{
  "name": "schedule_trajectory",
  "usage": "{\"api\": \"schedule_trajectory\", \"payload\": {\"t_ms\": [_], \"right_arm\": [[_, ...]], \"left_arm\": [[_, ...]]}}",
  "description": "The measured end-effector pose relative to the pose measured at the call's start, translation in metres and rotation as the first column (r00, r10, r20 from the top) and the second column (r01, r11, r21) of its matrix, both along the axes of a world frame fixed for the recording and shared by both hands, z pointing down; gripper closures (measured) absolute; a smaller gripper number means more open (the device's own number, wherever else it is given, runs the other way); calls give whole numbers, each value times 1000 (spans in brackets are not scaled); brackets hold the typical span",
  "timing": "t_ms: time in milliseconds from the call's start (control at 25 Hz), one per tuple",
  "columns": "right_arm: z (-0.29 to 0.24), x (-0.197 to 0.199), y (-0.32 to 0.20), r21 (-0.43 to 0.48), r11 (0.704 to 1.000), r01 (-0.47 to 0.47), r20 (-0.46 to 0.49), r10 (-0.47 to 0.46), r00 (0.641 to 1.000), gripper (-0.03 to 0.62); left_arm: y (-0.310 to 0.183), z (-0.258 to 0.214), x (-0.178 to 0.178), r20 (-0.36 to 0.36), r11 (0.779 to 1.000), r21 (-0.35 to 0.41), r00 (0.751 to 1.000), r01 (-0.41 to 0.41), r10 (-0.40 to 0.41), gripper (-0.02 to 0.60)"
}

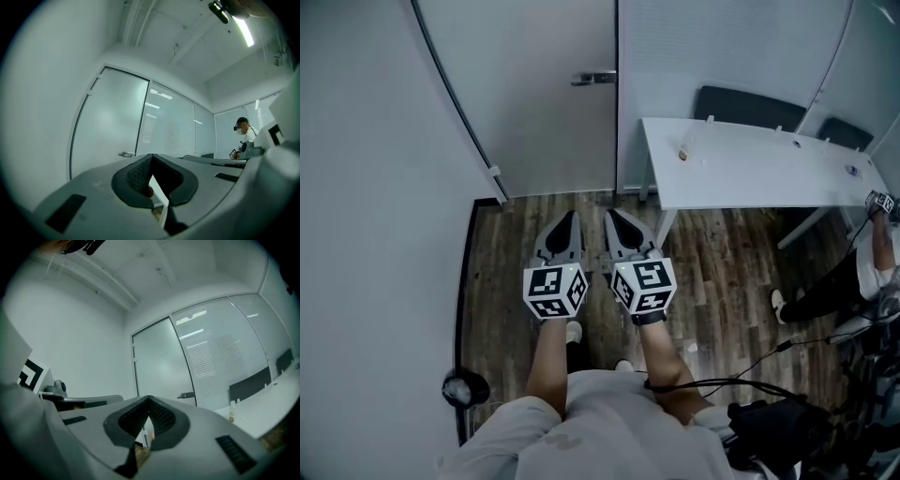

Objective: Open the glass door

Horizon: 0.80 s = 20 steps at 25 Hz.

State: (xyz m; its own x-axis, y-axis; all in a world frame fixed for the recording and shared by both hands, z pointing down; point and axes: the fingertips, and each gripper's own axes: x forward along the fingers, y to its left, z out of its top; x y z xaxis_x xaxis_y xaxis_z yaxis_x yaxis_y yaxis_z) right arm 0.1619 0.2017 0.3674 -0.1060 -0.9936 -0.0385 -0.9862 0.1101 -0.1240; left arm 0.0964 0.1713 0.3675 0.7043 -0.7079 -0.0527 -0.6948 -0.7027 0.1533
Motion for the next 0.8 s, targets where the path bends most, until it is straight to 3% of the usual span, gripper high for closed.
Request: {"api": "schedule_trajectory", "payload": {"t_ms": [280, 520, 800], "right_arm": [[11, -2, -109, -21, 999, -33, -9, 33, 999, 592], [-10, -12, -206, 9, 997, -78, -20, 79, 997, 592], [-9, -14, -287, -14, 991, -134, -48, 133, 990, 592]], "left_arm": [[-111, 6, 0, -33, 999, -8, 998, -45, 45, 592], [-210, -23, -14, -46, 995, 60, 995, -81, 84, 592], [-296, -5, -19, -63, 991, 12, 989, -136, 136, 592]]}}
